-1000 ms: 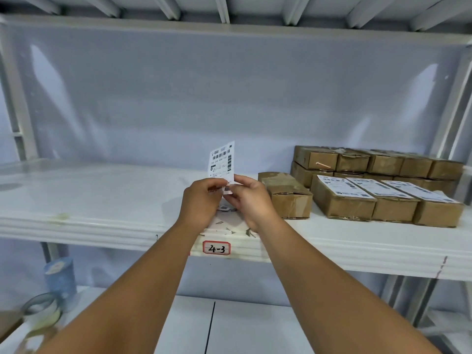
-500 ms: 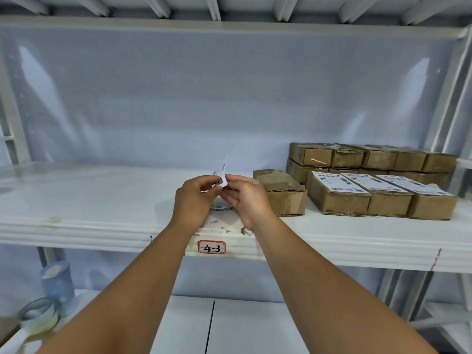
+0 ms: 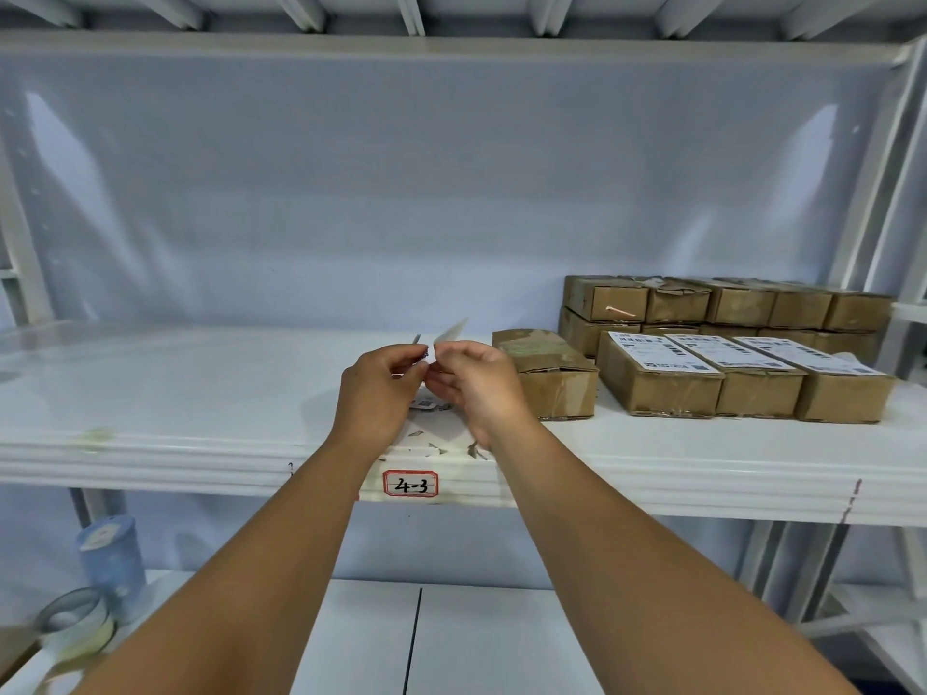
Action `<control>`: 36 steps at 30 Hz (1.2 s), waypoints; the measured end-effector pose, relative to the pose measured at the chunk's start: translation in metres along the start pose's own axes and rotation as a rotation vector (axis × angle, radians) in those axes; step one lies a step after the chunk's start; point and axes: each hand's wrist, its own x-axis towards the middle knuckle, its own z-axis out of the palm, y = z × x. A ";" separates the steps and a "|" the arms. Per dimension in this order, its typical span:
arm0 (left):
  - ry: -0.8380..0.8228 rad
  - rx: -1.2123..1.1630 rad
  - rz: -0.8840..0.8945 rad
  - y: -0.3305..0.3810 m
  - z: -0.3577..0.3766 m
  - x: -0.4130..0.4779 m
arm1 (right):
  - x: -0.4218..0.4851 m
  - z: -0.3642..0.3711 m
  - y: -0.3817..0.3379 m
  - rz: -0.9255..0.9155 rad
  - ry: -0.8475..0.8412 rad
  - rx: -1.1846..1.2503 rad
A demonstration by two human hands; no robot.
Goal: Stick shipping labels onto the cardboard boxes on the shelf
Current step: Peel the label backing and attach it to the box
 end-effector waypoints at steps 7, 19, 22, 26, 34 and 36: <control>-0.006 0.004 0.016 0.004 -0.002 -0.003 | 0.000 -0.002 0.000 -0.007 -0.019 -0.012; -0.033 0.037 0.049 0.003 -0.002 -0.004 | 0.002 -0.003 0.002 -0.026 -0.022 -0.018; -0.030 0.044 0.057 0.004 -0.002 -0.005 | 0.002 -0.003 0.002 -0.031 -0.024 -0.018; -0.028 0.034 0.048 0.003 -0.002 -0.005 | 0.003 -0.004 0.003 -0.030 -0.029 -0.018; -0.005 0.046 0.042 0.001 0.000 -0.003 | 0.007 -0.005 0.005 -0.043 0.015 -0.040; 0.046 0.029 0.022 0.001 -0.001 -0.002 | 0.010 -0.006 0.006 -0.024 0.063 -0.054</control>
